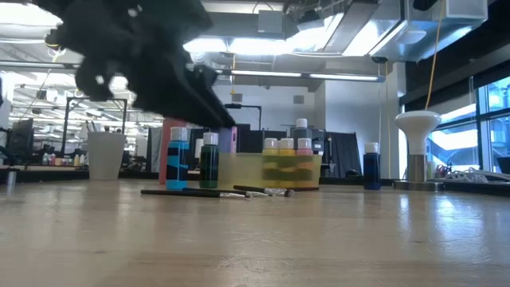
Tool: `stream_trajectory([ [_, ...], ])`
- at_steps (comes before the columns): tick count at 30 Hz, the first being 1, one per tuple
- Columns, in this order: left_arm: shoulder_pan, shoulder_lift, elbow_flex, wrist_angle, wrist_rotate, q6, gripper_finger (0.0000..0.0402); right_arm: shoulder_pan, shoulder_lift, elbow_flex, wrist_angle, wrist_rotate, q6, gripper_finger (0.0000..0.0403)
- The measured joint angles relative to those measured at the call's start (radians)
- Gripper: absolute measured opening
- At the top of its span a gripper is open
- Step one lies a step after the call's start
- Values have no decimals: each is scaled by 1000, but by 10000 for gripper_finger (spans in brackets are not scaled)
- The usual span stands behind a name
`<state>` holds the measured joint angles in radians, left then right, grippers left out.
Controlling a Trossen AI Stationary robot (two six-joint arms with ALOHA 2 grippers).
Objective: Pick & Place Paint Supplies
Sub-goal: Put the silver paintbrush into the white cup
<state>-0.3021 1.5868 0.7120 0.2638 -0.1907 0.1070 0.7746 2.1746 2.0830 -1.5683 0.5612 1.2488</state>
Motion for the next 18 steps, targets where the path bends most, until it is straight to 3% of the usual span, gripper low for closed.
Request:
stream_trajectory([
  [6,46,89,0,33,29,-13,145,-5,0,0,-3,19,-53,234],
  [13,134,121,0,81,99,-127,139,-28,0,0,-2,41,-108,234],
  [18,165,121,0,78,105,-129,139,-37,0,0,-3,41,-113,234],
])
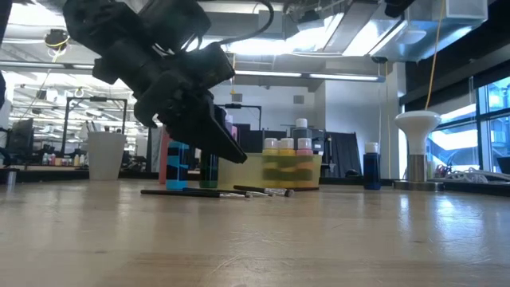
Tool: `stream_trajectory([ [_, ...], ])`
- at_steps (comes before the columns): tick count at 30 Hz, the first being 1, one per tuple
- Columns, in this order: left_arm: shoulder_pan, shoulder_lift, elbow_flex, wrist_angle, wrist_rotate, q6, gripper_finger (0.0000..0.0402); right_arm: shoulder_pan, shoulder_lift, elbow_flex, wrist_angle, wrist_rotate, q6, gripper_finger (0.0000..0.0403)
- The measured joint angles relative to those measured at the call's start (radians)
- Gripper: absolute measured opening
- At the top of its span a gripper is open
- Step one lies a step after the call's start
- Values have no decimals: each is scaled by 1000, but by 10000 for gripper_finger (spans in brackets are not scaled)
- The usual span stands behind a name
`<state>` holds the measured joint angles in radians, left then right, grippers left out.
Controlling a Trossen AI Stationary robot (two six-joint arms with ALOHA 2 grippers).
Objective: Pick & Place Paint Supplies
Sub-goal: Put the silver paintbrush into the white cup
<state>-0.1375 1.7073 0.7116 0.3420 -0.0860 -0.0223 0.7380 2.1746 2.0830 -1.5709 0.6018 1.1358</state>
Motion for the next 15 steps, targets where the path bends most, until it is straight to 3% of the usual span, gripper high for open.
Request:
stream_trajectory([
  [7,1,0,0,16,52,-17,139,0,0,0,0,0,-4,234],
  [15,21,30,0,93,36,-17,139,0,0,0,0,-1,-7,234],
])
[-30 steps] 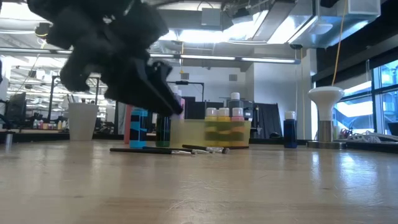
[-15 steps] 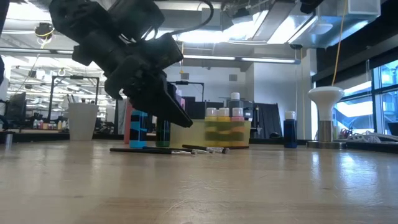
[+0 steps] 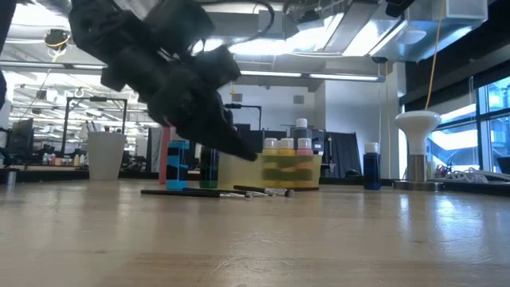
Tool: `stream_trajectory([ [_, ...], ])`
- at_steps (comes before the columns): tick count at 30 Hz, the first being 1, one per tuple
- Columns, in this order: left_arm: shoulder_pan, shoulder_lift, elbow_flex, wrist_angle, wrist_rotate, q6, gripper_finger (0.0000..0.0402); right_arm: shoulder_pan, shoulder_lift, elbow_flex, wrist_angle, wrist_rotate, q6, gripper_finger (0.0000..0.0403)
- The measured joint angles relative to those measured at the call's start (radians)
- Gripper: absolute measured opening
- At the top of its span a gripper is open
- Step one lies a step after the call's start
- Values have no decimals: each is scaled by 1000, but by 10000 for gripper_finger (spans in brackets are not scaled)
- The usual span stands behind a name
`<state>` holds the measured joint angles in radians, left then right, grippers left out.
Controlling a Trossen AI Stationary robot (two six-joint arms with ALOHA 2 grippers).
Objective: Pick & Place Paint Supplies
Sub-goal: Put the silver paintbrush into the white cup
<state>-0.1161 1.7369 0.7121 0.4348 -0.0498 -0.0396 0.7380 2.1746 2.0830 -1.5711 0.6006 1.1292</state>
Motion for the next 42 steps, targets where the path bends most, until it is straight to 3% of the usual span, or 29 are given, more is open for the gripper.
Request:
stream_trajectory([
  [10,14,121,88,-97,20,17,139,1,0,0,0,-2,-5,234],
  [22,12,117,93,-187,-16,16,139,7,0,0,1,-2,12,234],
  [42,14,132,90,-177,3,-8,139,10,0,0,12,-2,15,233],
])
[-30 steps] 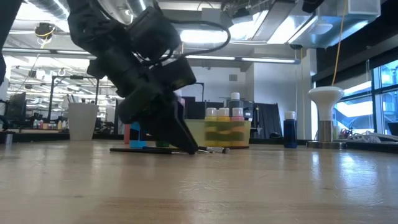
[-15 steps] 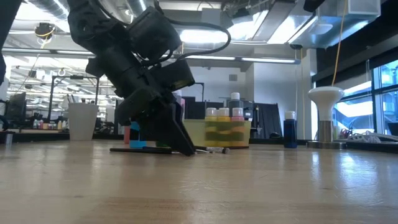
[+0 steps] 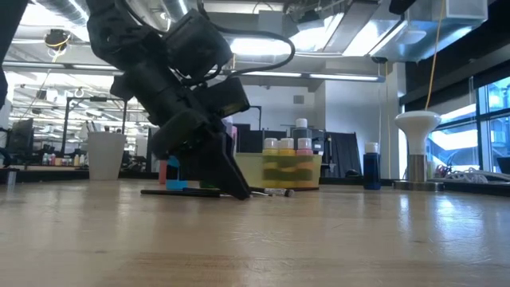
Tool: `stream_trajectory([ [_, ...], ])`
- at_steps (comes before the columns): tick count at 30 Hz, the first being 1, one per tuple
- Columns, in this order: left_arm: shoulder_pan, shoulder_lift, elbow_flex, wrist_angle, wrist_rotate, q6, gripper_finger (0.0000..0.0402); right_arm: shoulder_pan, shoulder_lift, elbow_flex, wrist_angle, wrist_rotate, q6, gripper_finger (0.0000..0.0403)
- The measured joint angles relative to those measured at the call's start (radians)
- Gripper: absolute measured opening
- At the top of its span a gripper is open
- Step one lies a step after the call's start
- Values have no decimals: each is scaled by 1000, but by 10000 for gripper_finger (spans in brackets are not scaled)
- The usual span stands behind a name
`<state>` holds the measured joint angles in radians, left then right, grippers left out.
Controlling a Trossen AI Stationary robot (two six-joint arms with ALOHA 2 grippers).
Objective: Pick & Place Paint Supplies
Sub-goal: Put the silver paintbrush into the white cup
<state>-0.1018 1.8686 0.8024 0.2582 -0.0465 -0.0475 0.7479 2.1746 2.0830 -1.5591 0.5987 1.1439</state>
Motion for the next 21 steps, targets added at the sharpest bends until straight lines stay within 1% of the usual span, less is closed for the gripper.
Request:
stream_trajectory([
  [7,18,82,6,81,31,-12,138,0,0,0,7,0,0,233],
  [12,19,72,6,78,38,-14,138,0,0,0,10,0,-1,233],
  [17,19,37,3,21,61,-19,138,2,0,0,10,0,-7,233],
  [21,18,34,3,0,57,-31,138,12,0,0,11,0,-7,234],
])
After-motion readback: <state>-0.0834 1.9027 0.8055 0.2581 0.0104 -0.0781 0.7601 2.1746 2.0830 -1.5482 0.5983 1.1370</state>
